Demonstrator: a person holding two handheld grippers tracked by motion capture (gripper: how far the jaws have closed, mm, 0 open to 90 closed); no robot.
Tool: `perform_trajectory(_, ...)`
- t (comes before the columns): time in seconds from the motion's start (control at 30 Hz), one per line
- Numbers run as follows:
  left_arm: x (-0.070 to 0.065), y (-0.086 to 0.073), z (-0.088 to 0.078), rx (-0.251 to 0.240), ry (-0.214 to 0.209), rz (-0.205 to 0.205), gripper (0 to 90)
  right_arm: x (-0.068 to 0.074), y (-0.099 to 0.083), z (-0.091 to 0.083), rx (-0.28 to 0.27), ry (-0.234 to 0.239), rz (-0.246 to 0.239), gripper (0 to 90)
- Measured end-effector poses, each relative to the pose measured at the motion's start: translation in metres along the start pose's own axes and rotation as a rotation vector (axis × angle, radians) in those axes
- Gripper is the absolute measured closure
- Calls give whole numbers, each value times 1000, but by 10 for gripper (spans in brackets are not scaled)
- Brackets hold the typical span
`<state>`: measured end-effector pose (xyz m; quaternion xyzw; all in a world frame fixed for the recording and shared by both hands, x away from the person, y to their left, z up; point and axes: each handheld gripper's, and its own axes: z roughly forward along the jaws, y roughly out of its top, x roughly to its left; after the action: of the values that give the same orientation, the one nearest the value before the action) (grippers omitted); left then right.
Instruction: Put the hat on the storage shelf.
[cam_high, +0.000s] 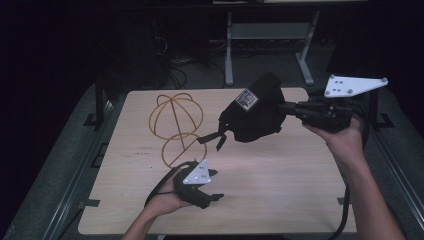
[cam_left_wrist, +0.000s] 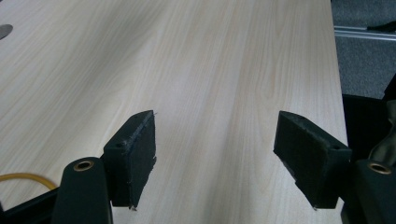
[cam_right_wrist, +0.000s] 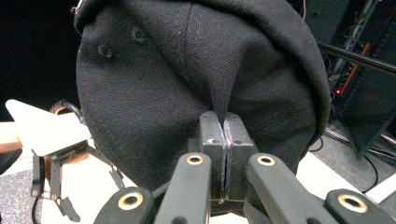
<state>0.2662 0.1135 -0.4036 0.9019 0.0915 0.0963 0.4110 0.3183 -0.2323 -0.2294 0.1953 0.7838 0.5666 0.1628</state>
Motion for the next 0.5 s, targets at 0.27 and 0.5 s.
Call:
perform_trajectory(0.27, -1, 0, 0, -1, -12, 4, 294, 3, 22, 26, 31, 37, -28, 891)
perform_trajectory(0.5, 0, 1, -1, -6, -11, 23, 294, 5, 37, 59, 81, 98, -50, 890)
